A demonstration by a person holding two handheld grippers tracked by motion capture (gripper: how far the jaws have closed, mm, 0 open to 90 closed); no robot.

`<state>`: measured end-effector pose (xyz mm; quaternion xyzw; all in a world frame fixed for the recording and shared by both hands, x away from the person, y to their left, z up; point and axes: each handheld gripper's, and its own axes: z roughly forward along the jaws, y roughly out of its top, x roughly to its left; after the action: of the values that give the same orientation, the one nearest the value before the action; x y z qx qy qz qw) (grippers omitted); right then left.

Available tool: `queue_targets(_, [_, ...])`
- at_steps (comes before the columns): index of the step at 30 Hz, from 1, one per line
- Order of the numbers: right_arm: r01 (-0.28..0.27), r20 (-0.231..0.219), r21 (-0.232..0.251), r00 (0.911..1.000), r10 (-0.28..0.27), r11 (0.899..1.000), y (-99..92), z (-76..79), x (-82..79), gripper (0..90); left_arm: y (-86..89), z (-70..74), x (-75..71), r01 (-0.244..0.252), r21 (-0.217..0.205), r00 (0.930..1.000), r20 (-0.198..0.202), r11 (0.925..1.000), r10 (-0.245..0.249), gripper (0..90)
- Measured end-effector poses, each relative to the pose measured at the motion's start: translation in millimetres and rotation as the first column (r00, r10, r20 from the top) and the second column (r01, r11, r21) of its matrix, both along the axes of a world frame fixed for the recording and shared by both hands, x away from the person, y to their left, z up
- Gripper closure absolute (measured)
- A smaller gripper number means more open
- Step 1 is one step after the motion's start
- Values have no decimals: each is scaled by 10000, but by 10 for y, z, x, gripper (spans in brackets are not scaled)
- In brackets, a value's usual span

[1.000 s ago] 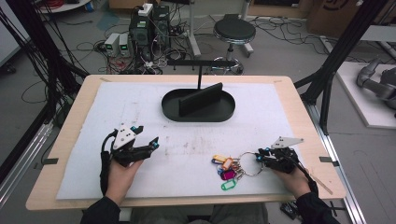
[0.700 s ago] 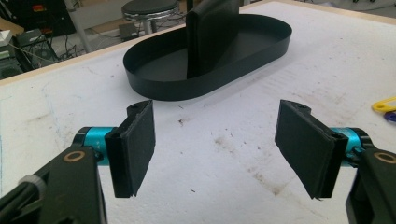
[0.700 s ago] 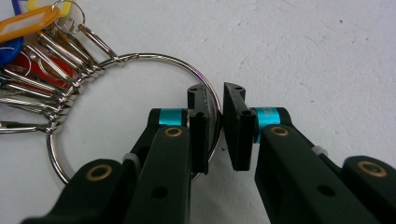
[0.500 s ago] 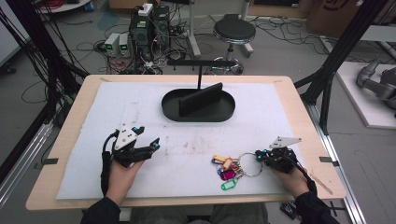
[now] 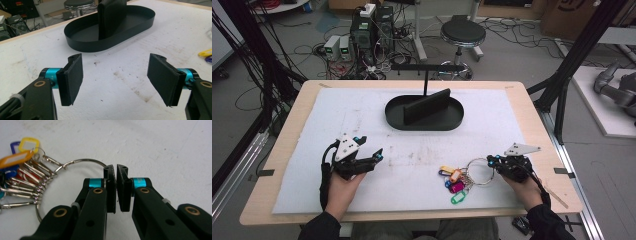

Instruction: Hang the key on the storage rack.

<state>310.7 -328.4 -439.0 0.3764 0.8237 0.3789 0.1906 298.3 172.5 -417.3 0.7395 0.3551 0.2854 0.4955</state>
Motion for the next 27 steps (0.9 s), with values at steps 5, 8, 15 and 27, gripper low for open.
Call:
queue_targets(5, [223,295,510,9993,-238,9984,-21,59,-16,872,-8,-7,-3,16,29,10000,-20,10000,-16,291])
queue_targets(8, [240,450,849,9986,-279,9961,-16,89,-31,872,-15,-11,-3,30,36,10000,-32,10000,-30,290])
queue_targets(15, [-12,797,1401,9968,-101,9901,26,159,-79,900,-25,-16,-4,48,41,10000,-41,10000,-47,291])
queue_targets(27, [502,-341,474,9982,-486,9976,-65,-38,81,800,-43,-26,0,178,70,9998,-111,9998,-177,291])
